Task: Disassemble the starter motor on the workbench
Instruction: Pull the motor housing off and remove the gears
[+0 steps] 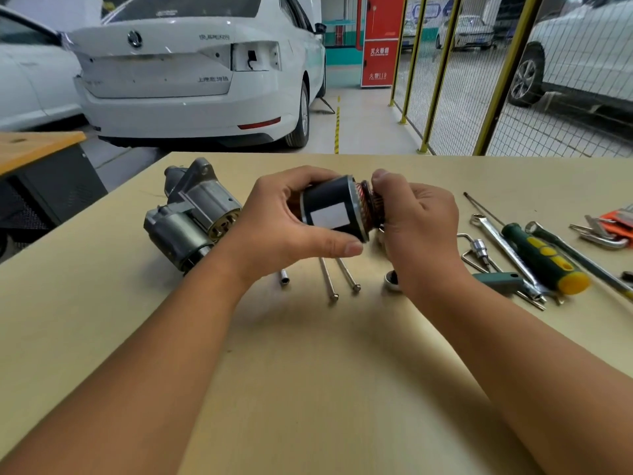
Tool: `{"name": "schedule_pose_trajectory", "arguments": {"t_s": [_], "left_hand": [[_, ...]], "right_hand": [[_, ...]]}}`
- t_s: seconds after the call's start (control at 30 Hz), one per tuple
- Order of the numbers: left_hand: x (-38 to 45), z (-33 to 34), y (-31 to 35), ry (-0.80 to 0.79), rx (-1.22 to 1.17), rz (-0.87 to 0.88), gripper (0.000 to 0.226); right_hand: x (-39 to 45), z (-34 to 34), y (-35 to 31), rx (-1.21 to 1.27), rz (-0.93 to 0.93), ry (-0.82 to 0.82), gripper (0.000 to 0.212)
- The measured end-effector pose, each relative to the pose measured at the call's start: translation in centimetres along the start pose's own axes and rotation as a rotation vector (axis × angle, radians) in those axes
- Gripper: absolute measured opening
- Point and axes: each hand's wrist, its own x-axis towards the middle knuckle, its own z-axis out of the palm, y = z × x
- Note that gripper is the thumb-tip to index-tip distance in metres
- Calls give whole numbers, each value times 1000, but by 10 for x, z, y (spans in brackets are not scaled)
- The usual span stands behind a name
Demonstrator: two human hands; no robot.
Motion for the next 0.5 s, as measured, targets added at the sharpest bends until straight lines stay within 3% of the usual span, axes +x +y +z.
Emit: {"name": "schedule_pose_trajectory", "arguments": {"t_s": [0.2,0.33,0.43,0.5], "left_hand": [[0,-3,2,-36,-156,-113,58],[-3,-4,0,-34,-31,-59,62],[-6,-30,-3,163,9,-56,67],[-4,-39,-2,251,-42,-34,68]], "right_hand": [[7,-2,1,67,-32,-11,51],[11,-3,2,70,42,12,43],[34,-32,-9,170,168,263,31],[48,-61,-17,210,117,292,26]]}}
